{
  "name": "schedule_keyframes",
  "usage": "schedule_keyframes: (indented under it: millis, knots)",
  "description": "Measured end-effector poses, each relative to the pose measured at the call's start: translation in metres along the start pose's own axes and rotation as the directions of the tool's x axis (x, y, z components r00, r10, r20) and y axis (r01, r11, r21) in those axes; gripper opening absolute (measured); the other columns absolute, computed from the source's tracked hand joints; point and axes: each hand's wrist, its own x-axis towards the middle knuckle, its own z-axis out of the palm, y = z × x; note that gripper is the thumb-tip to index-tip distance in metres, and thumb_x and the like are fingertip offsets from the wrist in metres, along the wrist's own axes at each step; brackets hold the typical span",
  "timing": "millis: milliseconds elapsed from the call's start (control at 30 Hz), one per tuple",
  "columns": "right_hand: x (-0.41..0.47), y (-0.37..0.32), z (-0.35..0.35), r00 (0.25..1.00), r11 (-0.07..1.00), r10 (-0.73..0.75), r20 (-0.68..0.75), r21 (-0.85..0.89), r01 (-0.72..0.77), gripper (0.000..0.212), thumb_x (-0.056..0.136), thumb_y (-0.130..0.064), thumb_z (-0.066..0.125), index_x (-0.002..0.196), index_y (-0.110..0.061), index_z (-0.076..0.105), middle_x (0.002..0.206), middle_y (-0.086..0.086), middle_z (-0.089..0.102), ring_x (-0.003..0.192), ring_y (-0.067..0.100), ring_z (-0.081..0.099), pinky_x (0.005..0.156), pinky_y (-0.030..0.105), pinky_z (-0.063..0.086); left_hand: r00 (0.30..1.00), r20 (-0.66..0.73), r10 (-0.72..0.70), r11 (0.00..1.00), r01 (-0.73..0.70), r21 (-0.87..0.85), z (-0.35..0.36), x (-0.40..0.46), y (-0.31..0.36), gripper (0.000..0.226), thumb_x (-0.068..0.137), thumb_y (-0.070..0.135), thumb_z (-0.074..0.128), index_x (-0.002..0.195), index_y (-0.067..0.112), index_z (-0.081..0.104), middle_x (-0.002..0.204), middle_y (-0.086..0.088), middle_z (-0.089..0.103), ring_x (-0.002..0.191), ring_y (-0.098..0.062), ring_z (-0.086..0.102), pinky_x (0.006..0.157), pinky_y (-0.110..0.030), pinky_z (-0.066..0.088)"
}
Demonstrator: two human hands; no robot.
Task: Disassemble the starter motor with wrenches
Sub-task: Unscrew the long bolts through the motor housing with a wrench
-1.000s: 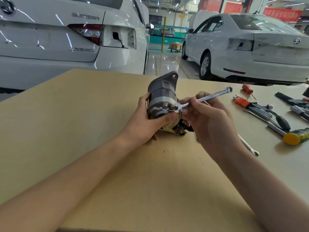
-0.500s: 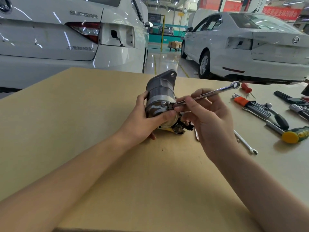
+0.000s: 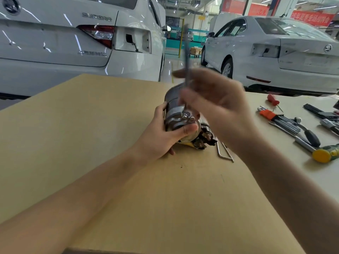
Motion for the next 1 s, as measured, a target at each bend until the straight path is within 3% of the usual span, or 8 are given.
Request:
schedule_keyframes:
  millis: [100, 233, 367, 633, 1000]
  knots:
    - [-0.014, 0.012, -0.010, 0.961, 0.883, 0.214, -0.177, 0.456, -0.112, 0.010, 0.088, -0.001, 0.055, 0.095, -0.007, 0.059, 0.078, 0.008, 0.065, 0.062, 0.017, 0.057, 0.058, 0.024, 0.049, 1.000, 0.003, -0.014, 1.000, 0.014, -0.018, 0.000, -0.002, 0.003, 0.119, 0.047, 0.061, 0.073, 0.149, 0.029, 0.020, 0.115, 0.007, 0.060, 0.081, -0.008, 0.067, 0.046, -0.030, 0.054]
    - [-0.031, 0.030, -0.012, 0.841, 0.652, 0.505, -0.193, 0.725, -0.224, 0.013, 0.088, 0.005, 0.050, 0.084, -0.007, 0.052, 0.074, 0.012, 0.066, 0.059, 0.016, 0.063, 0.058, 0.022, 0.053, 1.000, -0.003, 0.003, 1.000, -0.003, -0.017, 0.000, -0.001, 0.003, 0.120, 0.047, 0.059, 0.073, 0.149, 0.027, 0.019, 0.115, 0.008, 0.058, 0.082, -0.008, 0.065, 0.046, -0.030, 0.053]
    - [-0.034, 0.035, -0.009, 0.839, 0.617, 0.515, -0.175, 0.755, -0.221, 0.011, 0.082, 0.002, 0.057, 0.084, -0.007, 0.053, 0.077, 0.015, 0.067, 0.060, 0.017, 0.065, 0.057, 0.022, 0.053, 1.000, -0.002, 0.004, 1.000, -0.004, -0.012, 0.001, -0.001, 0.002, 0.121, 0.046, 0.059, 0.074, 0.149, 0.026, 0.019, 0.111, 0.008, 0.060, 0.079, -0.006, 0.066, 0.045, -0.030, 0.053]
    - [-0.036, 0.033, -0.009, 0.868, 0.723, 0.438, -0.234, 0.666, -0.186, 0.014, 0.087, 0.007, 0.055, 0.084, -0.006, 0.055, 0.080, 0.017, 0.069, 0.063, 0.020, 0.066, 0.065, 0.028, 0.056, 1.000, -0.001, -0.019, 0.998, 0.019, -0.052, 0.001, 0.001, 0.001, 0.117, 0.057, 0.055, 0.084, 0.149, 0.025, 0.020, 0.111, 0.008, 0.060, 0.082, -0.007, 0.065, 0.044, -0.030, 0.052]
    - [-0.035, 0.034, -0.019, 0.921, 0.798, 0.348, -0.174, 0.571, -0.193, 0.016, 0.076, -0.006, 0.064, 0.089, -0.004, 0.056, 0.087, 0.018, 0.071, 0.068, 0.022, 0.068, 0.069, 0.031, 0.056, 1.000, -0.003, -0.006, 0.998, 0.006, -0.063, 0.002, -0.003, 0.005, 0.122, 0.046, 0.055, 0.072, 0.151, 0.023, 0.019, 0.110, 0.011, 0.060, 0.083, -0.002, 0.065, 0.043, -0.027, 0.051]
